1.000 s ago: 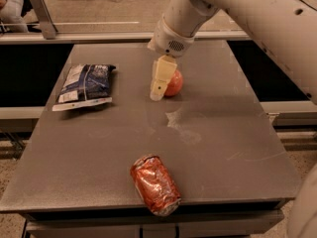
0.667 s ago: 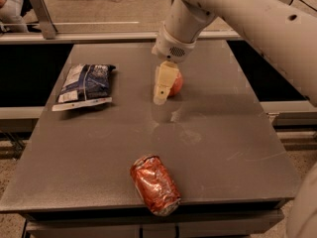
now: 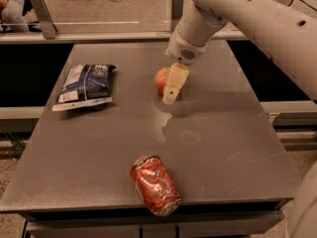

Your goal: Move apple near coke can

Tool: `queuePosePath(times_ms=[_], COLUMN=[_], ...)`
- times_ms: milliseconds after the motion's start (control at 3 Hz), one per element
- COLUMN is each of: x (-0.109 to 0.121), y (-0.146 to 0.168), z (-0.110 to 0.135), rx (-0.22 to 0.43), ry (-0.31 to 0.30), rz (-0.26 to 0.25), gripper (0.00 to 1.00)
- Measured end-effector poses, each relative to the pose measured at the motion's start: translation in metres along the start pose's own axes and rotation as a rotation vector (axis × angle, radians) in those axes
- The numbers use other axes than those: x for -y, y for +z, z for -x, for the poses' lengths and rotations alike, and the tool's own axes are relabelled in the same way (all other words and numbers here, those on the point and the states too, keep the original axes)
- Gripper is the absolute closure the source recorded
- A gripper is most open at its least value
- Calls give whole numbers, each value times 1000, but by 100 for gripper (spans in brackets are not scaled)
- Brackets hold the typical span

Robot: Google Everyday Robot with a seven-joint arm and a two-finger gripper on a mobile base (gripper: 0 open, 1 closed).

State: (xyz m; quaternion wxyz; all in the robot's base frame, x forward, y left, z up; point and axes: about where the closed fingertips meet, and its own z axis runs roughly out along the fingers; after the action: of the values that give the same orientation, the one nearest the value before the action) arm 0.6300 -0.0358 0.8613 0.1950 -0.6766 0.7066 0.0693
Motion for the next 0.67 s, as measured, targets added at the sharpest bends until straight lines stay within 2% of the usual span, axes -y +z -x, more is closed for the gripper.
queuePosePath(times_ms=[333,667], x=[3,3], y=[3,5], z=[-12,-20], rx=[-6,3], ry=[36,64], rz=[2,9], gripper=[0,18])
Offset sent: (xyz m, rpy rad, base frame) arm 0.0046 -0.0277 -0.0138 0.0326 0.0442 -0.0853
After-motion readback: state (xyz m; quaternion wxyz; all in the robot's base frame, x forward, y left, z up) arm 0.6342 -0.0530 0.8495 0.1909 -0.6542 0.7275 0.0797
